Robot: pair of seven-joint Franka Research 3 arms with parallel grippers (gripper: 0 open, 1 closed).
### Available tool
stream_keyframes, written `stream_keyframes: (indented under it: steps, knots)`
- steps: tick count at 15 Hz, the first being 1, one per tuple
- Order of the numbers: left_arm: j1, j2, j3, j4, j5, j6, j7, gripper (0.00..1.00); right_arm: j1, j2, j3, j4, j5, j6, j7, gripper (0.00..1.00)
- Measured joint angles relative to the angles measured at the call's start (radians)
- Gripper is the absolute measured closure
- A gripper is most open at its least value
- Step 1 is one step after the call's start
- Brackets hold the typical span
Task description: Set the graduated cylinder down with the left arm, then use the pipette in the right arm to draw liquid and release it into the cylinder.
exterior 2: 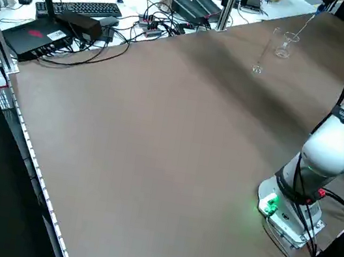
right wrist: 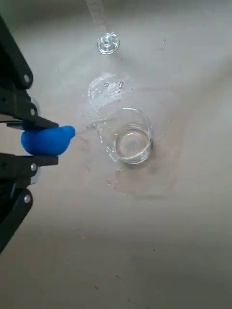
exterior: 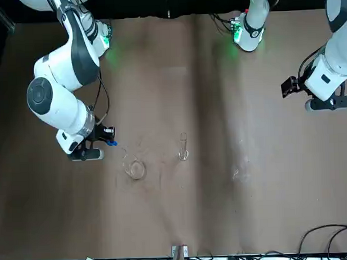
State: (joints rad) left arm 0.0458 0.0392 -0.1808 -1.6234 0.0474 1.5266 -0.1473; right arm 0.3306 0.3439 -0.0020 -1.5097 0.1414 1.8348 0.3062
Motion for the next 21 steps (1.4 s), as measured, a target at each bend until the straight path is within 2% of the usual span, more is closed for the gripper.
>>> stream_keyframes:
  steps: [10,21]
  knots:
    - [0.000,0.015,-0.002,0.012,0.000,0.003,0.009,0.00,-0.017,-0.018,0.000,0.010,0.002,-0.039,0.000,0.76]
    - [0.008,0.014,-0.020,0.016,0.000,0.003,0.005,0.00,-0.053,-0.035,0.000,0.037,0.102,-0.045,-0.001,0.76]
